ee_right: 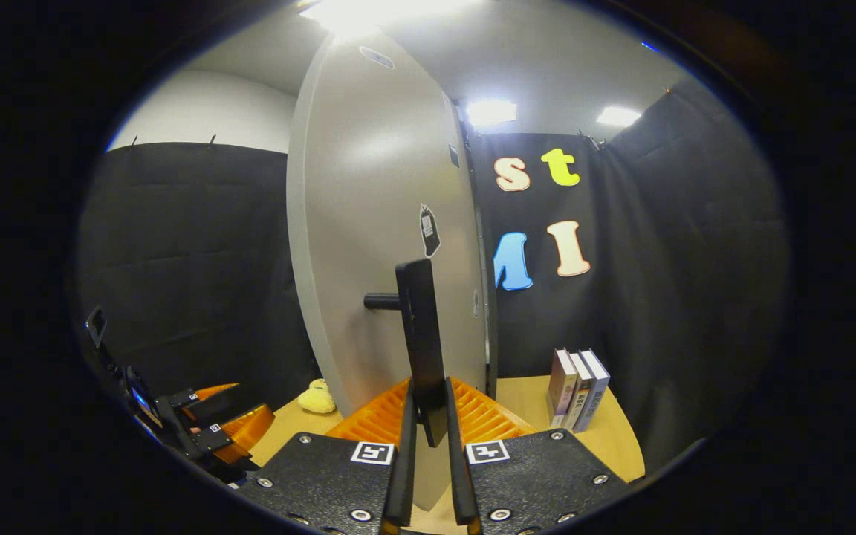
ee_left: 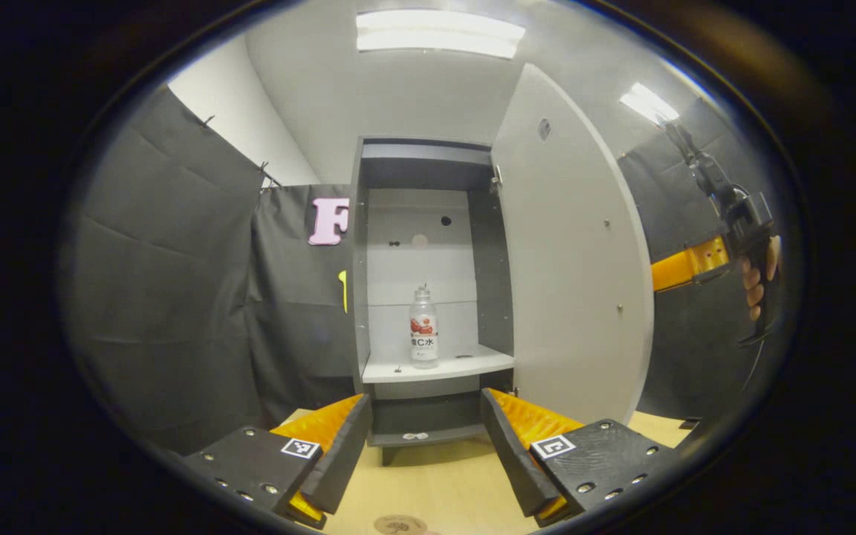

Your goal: Open the cabinet door with the right hand, grasp the bottle in the cabinet with the left hand and place it on the coaster, then close the cabinet door with the right hand.

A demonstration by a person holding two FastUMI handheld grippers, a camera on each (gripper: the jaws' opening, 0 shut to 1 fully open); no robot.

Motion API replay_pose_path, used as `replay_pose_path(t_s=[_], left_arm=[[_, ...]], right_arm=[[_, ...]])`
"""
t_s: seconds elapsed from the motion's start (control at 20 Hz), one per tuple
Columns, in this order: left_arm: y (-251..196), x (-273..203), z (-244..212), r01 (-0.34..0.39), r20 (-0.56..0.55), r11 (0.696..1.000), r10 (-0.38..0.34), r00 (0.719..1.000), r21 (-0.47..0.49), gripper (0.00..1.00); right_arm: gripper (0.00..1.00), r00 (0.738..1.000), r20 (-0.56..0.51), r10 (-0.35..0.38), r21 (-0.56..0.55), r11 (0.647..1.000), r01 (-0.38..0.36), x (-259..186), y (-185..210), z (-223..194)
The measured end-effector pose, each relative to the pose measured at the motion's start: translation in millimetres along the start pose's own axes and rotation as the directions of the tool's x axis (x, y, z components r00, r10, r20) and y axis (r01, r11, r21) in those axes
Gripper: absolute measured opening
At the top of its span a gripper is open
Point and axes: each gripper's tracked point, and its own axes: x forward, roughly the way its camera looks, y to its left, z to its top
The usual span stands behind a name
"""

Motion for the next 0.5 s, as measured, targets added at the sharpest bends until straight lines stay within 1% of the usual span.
replay_pose_path(t_s=[0.05,0.2,0.25,0.3,0.35,0.4,0.45,0.5], left_arm=[[-4,3,-1,0.002,-0.004,1.000,-0.002,1.000,-0.003,0.88],[-13,10,1,-0.006,-0.010,1.000,0.006,1.000,-0.005,0.88],[-16,13,1,-0.012,-0.013,1.000,0.012,1.000,-0.010,0.86],[-16,15,2,-0.021,-0.015,1.000,0.021,1.000,-0.017,0.86],[-18,19,2,-0.024,-0.018,0.999,0.024,1.000,-0.025,0.86],[-19,25,3,-0.026,-0.028,0.999,0.025,0.999,-0.033,0.85],[-19,33,3,-0.024,-0.037,0.999,0.023,0.999,-0.040,0.89],[-18,41,4,-0.021,-0.042,0.999,0.019,0.999,-0.047,0.87]], right_arm=[[0.21,1.000,0.006,-0.016,-0.007,1.000,0.016,-1,-6,1],[0.22,0.998,0.024,-0.062,-0.035,0.997,0.063,-5,-23,2],[0.14,0.997,0.031,-0.073,-0.042,0.996,0.074,-7,-30,4],[0.10,0.996,0.038,-0.082,-0.046,0.995,0.084,-4,-41,6],[0.15,0.995,0.047,-0.084,-0.042,0.995,0.086,-4,-49,6],[0.15,0.995,0.055,-0.087,-0.025,0.996,0.089,-6,-55,5],[0.15,0.995,0.060,-0.085,-0.004,0.996,0.086,-10,-59,5],[0.17,0.995,0.063,-0.072,0.015,0.997,0.071,-11,-60,4]])
